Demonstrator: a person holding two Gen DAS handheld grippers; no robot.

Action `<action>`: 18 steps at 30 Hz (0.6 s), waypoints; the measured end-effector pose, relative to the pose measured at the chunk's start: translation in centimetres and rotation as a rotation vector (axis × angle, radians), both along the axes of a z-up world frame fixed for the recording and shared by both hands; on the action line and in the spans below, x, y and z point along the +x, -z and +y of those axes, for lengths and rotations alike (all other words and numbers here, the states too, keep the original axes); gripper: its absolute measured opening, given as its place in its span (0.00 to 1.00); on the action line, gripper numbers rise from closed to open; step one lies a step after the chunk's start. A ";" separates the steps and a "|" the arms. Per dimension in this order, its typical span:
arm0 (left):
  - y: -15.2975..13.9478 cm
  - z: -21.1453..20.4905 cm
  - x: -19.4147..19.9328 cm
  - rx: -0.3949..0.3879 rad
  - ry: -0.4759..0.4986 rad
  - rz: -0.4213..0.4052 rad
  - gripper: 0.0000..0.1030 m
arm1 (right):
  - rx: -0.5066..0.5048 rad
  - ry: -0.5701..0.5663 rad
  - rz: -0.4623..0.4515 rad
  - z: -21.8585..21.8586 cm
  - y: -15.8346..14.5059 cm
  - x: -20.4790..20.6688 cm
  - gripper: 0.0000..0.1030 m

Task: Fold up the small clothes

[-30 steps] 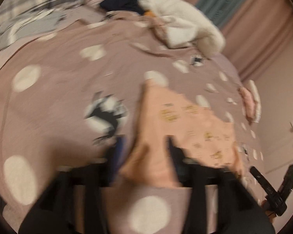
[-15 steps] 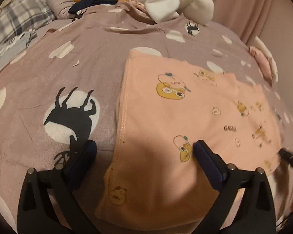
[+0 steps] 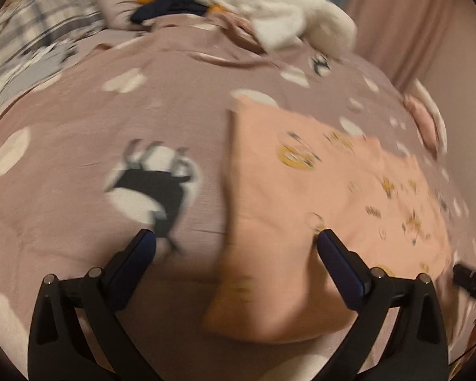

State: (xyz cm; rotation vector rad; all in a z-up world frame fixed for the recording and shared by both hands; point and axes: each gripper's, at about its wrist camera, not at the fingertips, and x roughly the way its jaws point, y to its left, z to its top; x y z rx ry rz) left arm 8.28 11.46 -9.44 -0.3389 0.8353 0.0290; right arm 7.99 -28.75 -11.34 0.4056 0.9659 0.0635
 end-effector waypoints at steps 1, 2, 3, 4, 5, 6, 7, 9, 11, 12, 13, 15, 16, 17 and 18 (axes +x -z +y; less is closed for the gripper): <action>-0.2 1.1 -0.2 -0.030 -0.022 -0.009 0.99 | 0.032 0.013 0.015 0.1 0.4 0.1 0.72; -0.3 2.2 -0.4 -0.055 -0.045 -0.026 0.99 | 0.061 0.023 0.028 0.2 0.8 0.1 0.72; -0.4 3.2 -0.8 -0.077 -0.074 -0.050 0.99 | 0.079 0.029 0.033 0.3 1.0 0.1 0.72; -0.3 4.2 -1.1 -0.099 -0.109 -0.073 0.99 | 0.095 0.037 0.034 0.5 1.1 0.1 0.74; -0.1 5.0 -1.3 -0.118 -0.135 -0.079 0.99 | 0.104 0.043 0.031 0.7 1.1 0.0 0.75; 0.2 5.7 -1.4 -0.140 -0.148 -0.070 0.99 | 0.116 0.046 0.024 0.9 1.0 0.0 0.76; 0.2 6.0 -1.5 -0.150 -0.140 -0.072 0.99 | 0.144 0.042 0.014 1.1 0.9 0.0 0.76; 0.0 5.9 -1.6 -0.136 -0.128 -0.081 0.99 | 0.233 0.028 0.007 1.5 0.9 0.6 0.76; -0.1 5.6 -1.7 -0.102 -0.130 -0.077 0.99 | 0.309 -0.004 0.001 2.0 1.1 1.1 0.76; 0.0 5.2 -1.6 -0.085 -0.127 -0.071 0.99 | 0.336 -0.021 -0.004 2.5 1.2 1.6 0.76; 0.1 5.1 -1.6 -0.072 -0.127 -0.066 0.99 | 0.342 -0.020 -0.004 2.9 1.4 2.1 0.76; 0.4 5.0 -1.5 -0.052 -0.128 -0.053 0.99 | 0.308 0.000 -0.007 3.9 1.8 3.2 0.76; 0.5 4.9 -1.4 -0.041 -0.128 -0.046 0.99 | 0.294 0.002 -0.019 4.3 1.8 3.6 0.76; 0.8 5.0 -1.4 -0.028 -0.130 -0.042 0.99 | 0.274 0.009 -0.031 4.6 1.8 3.9 0.76; 0.9 4.9 -1.3 -0.019 -0.131 -0.040 1.00 | 0.250 0.022 -0.044 4.9 1.7 4.2 0.76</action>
